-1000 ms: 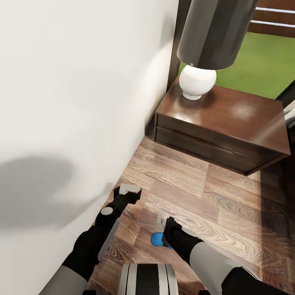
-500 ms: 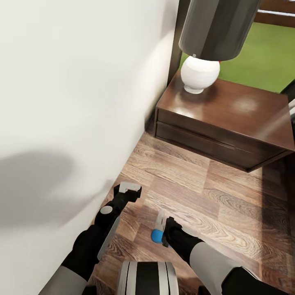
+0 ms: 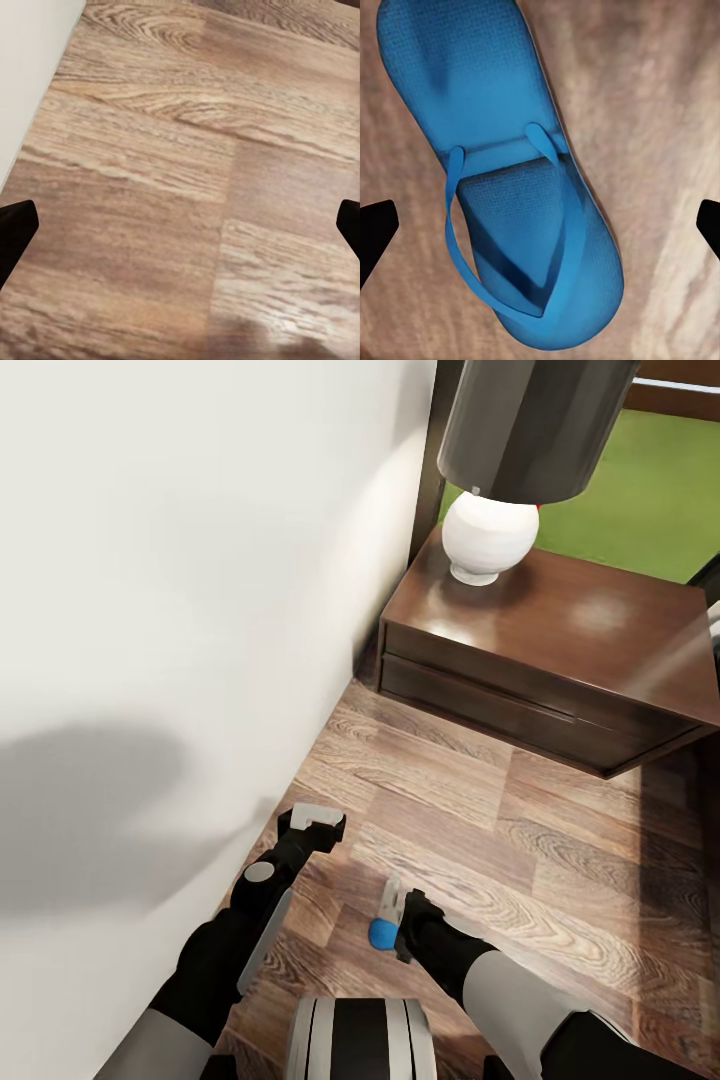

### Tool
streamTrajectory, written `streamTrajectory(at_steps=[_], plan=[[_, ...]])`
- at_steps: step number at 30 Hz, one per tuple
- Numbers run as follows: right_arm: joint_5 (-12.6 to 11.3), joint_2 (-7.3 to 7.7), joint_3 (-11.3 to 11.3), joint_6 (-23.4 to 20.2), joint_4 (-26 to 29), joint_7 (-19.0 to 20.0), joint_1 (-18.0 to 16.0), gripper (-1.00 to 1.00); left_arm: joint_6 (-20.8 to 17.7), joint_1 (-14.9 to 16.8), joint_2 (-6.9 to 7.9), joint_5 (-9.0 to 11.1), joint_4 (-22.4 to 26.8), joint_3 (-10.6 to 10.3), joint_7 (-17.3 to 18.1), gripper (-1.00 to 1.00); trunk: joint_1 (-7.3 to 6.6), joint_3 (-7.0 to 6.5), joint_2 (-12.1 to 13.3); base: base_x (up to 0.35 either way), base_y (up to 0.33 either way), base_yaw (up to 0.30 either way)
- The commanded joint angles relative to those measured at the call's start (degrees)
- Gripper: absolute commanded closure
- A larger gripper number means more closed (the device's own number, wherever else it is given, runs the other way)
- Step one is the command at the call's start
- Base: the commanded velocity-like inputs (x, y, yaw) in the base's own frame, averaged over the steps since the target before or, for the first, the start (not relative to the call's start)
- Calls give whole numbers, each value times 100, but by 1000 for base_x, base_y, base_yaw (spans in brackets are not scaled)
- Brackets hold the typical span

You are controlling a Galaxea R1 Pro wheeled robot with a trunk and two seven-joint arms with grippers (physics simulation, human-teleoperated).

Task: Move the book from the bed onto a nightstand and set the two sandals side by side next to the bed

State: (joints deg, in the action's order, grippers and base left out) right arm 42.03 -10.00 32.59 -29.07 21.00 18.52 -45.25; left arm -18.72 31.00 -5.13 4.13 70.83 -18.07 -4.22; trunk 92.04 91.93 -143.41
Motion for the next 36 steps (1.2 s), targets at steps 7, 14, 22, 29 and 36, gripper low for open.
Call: streamTrajectory(at_steps=[7,14,22,29,36], plan=[[55,0,-3,-15,-25,47,-2,-100,-27,2,3,44,9,-12,-44,-100,-1,3,-1,0,0,0],[54,0,-15,45,-246,43,-2,-100,-27,2,3,44,9,-15,-44,-100,-1,3,-1,0,0,0],[46,0,-32,245,-392,39,-2,-100,-27,2,3,44,9,-18,-44,-100,-1,3,-1,0,0,0],[44,0,-39,292,-423,38,-2,-100,-27,2,2,44,9,-20,-44,-100,-1,3,-1,0,0,0],[43,0,-43,314,-435,38,-2,-100,-27,1,3,44,10,-21,-44,-100,-1,3,-1,0,0,0]])
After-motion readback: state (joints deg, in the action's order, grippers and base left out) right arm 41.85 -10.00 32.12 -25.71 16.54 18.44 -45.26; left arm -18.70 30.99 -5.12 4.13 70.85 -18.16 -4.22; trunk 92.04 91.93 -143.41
